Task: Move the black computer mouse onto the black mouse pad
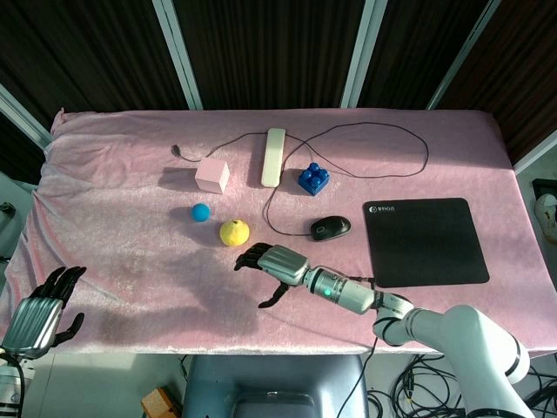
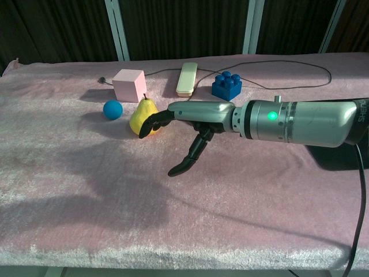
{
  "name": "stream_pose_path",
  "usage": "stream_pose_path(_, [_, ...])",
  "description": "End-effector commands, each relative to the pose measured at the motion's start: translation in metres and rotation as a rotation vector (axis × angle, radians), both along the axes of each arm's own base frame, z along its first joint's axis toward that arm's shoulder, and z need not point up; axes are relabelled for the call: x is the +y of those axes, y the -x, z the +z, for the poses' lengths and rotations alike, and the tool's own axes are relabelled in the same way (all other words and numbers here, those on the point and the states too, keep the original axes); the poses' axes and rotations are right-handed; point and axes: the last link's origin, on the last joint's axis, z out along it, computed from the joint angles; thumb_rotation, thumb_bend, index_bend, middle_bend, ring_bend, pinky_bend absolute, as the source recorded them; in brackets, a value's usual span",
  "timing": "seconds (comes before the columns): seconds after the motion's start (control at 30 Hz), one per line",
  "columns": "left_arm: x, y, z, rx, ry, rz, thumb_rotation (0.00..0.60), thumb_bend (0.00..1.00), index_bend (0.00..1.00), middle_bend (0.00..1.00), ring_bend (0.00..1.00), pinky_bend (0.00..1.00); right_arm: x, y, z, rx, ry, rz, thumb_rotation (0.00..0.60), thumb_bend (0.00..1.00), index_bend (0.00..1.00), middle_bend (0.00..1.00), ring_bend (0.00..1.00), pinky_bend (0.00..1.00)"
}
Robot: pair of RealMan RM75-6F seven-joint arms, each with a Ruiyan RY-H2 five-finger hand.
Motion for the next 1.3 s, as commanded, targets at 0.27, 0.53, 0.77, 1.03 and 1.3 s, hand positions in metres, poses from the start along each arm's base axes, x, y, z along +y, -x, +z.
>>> stream_pose_path(0.27, [-0.001,-0.001,-0.001,0.002,0.004,-0.004,0.600,0.39,0.10,0.11,0.07,0.31,-0.001,0.007,0.002,0.002,0.007,-0.003,0.600,0.13,0.34,0.29,0.19,0.23])
stream_pose_path(0.53, [0.003,0.000,-0.002,0.001,0.016,-0.002,0.600,0.39,0.10,0.11,0.07,0.31,-0.011,0.022,0.020,0.018,0.058,-0.021,0.600,0.13,0.34,0.29,0.19,0.23])
stream_pose_path(0.77, [0.004,0.000,-0.003,0.002,0.018,0.001,0.600,0.39,0.10,0.11,0.07,0.31,-0.022,0.049,0.045,0.051,0.131,-0.073,0.600,0.13,0.34,0.29,0.18,0.23])
stream_pose_path(1.03, [0.004,0.000,-0.005,0.006,0.025,0.008,0.600,0.39,0.10,0.11,0.07,0.31,-0.041,0.085,0.074,0.096,0.226,-0.179,0.600,0.13,0.34,0.29,0.18,0.23])
stream_pose_path(1.3, [0.004,0.000,-0.005,0.007,0.029,0.009,0.600,0.39,0.10,0.10,0.07,0.31,-0.060,0.102,0.080,0.137,0.314,-0.242,0.600,0.13,0.34,0.29,0.19,0.23])
